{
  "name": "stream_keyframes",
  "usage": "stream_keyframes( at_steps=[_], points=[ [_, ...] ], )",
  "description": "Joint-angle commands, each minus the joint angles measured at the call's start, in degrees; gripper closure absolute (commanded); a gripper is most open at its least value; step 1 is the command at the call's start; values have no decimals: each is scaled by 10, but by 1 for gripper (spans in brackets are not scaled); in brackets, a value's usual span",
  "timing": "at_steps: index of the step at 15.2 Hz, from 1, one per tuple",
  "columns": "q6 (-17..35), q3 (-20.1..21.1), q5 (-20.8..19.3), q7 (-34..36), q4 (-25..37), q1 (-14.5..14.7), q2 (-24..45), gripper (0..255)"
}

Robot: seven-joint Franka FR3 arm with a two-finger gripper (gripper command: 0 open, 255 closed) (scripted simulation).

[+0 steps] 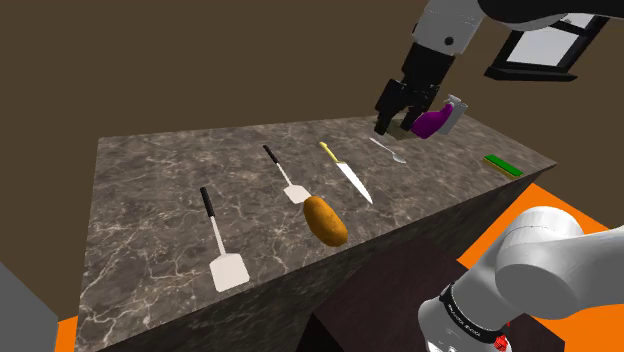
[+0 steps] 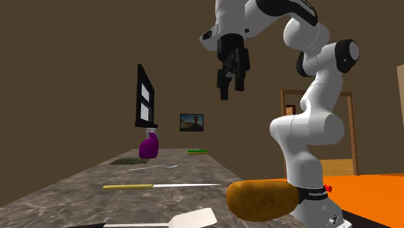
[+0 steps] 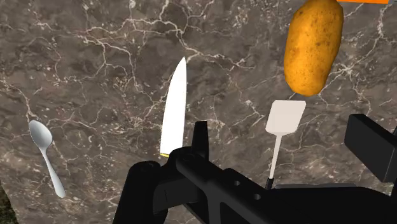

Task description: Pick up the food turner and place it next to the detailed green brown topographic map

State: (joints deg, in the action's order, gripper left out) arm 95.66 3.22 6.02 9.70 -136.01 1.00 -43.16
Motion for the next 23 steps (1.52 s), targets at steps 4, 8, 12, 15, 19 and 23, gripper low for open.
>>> stream_keyframes(
  at_steps=[4,8,12,15,19,23],
  points=[
    [56,17,3,17,-4,-1,49,0],
    [127,39,2,42,2,-5,123,0],
    [191,60,-7,70,21,-10,205,0],
    [233,73,-19,94,44,-14,269,0],
    [280,88,-45,129,86,-19,358,0],
    [314,95,-79,168,140,-19,449,0]
  ],
)
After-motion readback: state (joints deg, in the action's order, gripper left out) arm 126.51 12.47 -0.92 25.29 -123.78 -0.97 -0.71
